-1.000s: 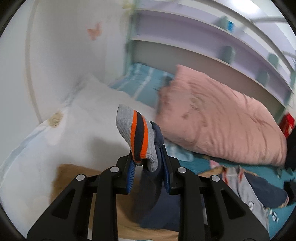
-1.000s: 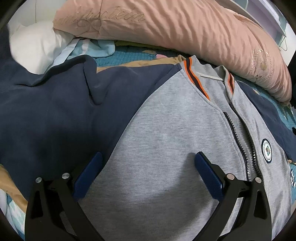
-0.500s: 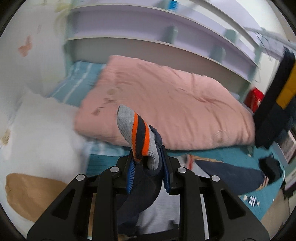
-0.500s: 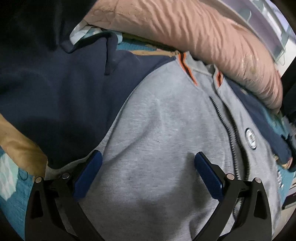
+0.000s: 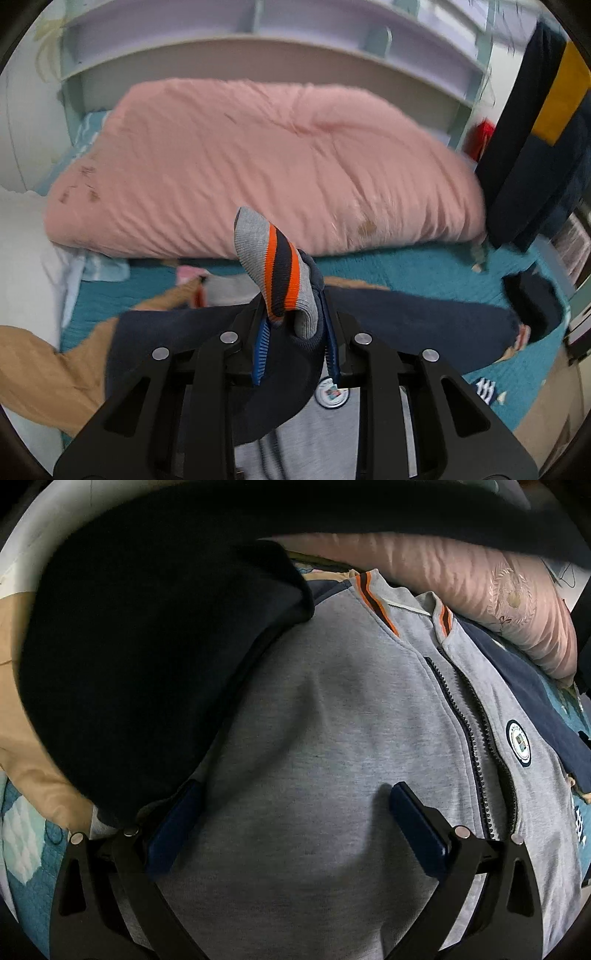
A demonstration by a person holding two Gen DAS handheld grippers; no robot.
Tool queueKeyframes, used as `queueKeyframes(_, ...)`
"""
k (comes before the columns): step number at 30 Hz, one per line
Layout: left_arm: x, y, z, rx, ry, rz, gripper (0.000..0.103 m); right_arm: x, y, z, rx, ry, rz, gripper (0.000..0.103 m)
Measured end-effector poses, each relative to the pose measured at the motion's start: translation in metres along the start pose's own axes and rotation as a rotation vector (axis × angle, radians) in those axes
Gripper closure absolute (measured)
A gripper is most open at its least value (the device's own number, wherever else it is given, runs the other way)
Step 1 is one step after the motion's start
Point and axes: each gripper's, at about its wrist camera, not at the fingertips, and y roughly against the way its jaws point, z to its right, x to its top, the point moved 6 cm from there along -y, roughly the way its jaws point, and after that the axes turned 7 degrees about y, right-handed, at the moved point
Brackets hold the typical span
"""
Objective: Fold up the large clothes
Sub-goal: 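Lift the sleeve with the left tool and lay it across the jacket body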
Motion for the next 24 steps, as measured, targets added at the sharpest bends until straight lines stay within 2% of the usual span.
queueKeyframes(1,-0.007,-0.016,0.014,-0.011,-0.002,-0.025,0.078,0.0,-0.001,0.0,0.004,-0.003,0.0,0.006)
queueKeyframes(4,-0.023,-0.051,0.04,0.029,-0.035,-0.07,0.078,0.001,-0.003,0.001,0.017,-0.012,0.0,0.006)
queueKeyframes(7,-0.042,-0.094,0.058,0.094,-0.063,-0.12,0.078,0.0,-0.004,0.0,0.023,-0.016,0.001,0.006)
queueKeyframes(9,-0.05,-0.114,0.06,0.158,-0.077,-0.122,0.078,-0.001,-0.005,0.001,0.033,-0.022,0.003,0.006)
queueKeyframes(11,-0.06,-0.13,0.064,0.19,-0.1,-0.131,0.078,-0.001,-0.005,0.001,0.042,-0.027,0.004,0.006)
queueKeyframes(16,-0.085,-0.15,0.073,0.201,-0.139,-0.167,0.076,-0.001,-0.006,0.0,0.05,-0.032,0.009,0.006)
queueKeyframes(17,-0.089,-0.153,0.072,0.199,-0.132,-0.182,0.065,-0.001,-0.006,0.001,0.052,-0.034,0.01,0.006)
queueKeyframes(18,-0.095,-0.158,0.071,0.203,-0.122,-0.221,0.045,-0.001,-0.006,0.001,0.054,-0.035,0.01,0.006)
queueKeyframes(19,-0.103,-0.163,0.071,0.197,-0.112,-0.263,0.037,-0.002,-0.006,0.001,0.055,-0.035,0.01,0.006)
queueKeyframes(21,-0.11,-0.163,0.075,0.187,-0.122,-0.278,0.031,-0.003,-0.004,0.001,0.053,-0.033,0.011,0.006)
queueKeyframes(23,-0.118,-0.163,0.084,0.188,-0.174,-0.317,0.03,-0.004,-0.004,0.0,0.051,-0.03,0.008,0.006)
queueKeyframes(24,-0.12,-0.157,0.091,0.184,-0.199,-0.318,0.024,-0.003,-0.004,0.0,0.05,-0.028,0.007,0.006)
